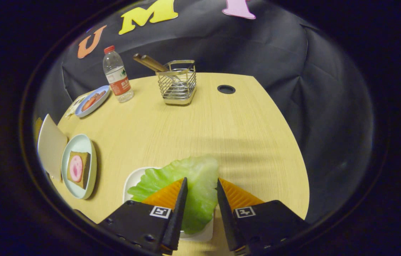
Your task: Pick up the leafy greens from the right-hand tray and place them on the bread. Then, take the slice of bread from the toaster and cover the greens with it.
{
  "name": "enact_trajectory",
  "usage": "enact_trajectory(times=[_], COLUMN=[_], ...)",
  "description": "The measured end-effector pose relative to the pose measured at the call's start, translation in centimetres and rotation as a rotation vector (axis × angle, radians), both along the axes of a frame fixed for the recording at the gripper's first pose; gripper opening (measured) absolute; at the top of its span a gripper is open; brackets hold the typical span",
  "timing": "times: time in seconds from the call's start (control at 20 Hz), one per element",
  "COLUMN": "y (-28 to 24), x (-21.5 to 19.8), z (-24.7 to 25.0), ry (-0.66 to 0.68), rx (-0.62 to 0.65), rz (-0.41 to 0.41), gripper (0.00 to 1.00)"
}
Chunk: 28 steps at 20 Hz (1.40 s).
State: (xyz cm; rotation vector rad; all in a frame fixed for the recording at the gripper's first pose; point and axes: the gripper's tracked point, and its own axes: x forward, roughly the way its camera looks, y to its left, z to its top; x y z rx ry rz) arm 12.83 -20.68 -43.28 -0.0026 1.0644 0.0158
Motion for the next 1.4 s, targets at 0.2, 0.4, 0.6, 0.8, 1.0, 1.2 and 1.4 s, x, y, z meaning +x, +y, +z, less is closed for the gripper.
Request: enact_trajectory(times=[0.2, 0.4, 0.6, 0.8, 1.0, 1.2, 1.4], y=[-0.7, -1.1, -0.3, 1.0, 2.7, 5.2, 8.2], x=[0.0, 0.0, -0.3, -1.4, -2.4, -3.8, -5.2], z=[0.5, 0.9, 1.9, 3.8, 7.2, 10.6, 14.0], ry=[-0.011, -0.014, -0.031, -0.040, -0.104, -0.165, -0.220], rx=[-0.087, -0.113, -0.094, -0.070, -0.088, -0.101, -0.107], rz=[0.001, -0.015, -0.011, -0.041, -0.044, -0.029, -0.011], gripper=[0.34, 0.14, 0.00, 0.00, 0.00, 0.00, 0.00])
